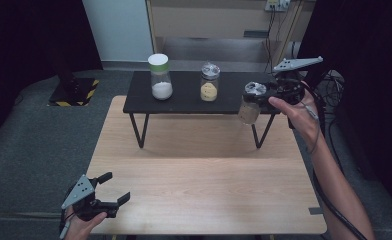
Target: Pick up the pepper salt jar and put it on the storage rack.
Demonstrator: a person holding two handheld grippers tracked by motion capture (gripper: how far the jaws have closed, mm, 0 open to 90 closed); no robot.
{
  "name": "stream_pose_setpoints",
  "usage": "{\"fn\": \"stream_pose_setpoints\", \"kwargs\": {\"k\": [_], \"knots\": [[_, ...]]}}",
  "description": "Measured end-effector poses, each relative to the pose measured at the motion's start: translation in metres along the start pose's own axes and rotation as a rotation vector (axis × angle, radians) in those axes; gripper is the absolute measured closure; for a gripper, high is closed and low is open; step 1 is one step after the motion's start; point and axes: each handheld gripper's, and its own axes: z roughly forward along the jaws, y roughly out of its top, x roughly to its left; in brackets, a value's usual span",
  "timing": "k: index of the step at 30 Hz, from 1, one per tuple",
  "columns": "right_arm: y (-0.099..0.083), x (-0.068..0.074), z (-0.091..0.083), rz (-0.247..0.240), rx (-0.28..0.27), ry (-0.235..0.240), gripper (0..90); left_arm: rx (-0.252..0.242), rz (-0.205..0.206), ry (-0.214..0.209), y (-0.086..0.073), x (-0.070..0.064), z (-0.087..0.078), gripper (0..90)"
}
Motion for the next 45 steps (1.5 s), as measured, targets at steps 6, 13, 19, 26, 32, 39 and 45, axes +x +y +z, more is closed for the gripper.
{"fn": "stream_pose_setpoints", "kwargs": {"k": [6,13,19,26,32,39,45], "knots": [[0.006,-0.003,0.000,0.021,-0.012,-0.031,35.4,0.000,0.000,0.000,0.000,0.000,0.000,1.6],[0.013,-0.002,0.003,0.040,-0.015,-0.085,35.5,0.000,0.000,-0.001,0.000,0.000,0.000,1.6],[0.017,0.001,0.007,0.045,-0.027,-0.138,35.5,0.000,0.000,-0.002,0.000,0.000,0.000,1.6],[0.019,0.000,0.014,0.054,-0.045,-0.190,35.5,0.000,0.000,-0.002,0.000,0.000,0.000,1.6],[0.018,-0.002,0.022,0.067,-0.056,-0.226,35.5,-0.002,-0.001,-0.004,0.000,0.001,0.000,1.6],[0.016,-0.004,0.032,0.080,-0.081,-0.256,35.5,0.001,-0.003,-0.006,0.000,0.001,0.000,1.6],[0.017,-0.006,0.043,0.084,-0.070,-0.275,35.5,-0.001,-0.004,-0.007,-0.001,0.001,0.000,1.6]]}}
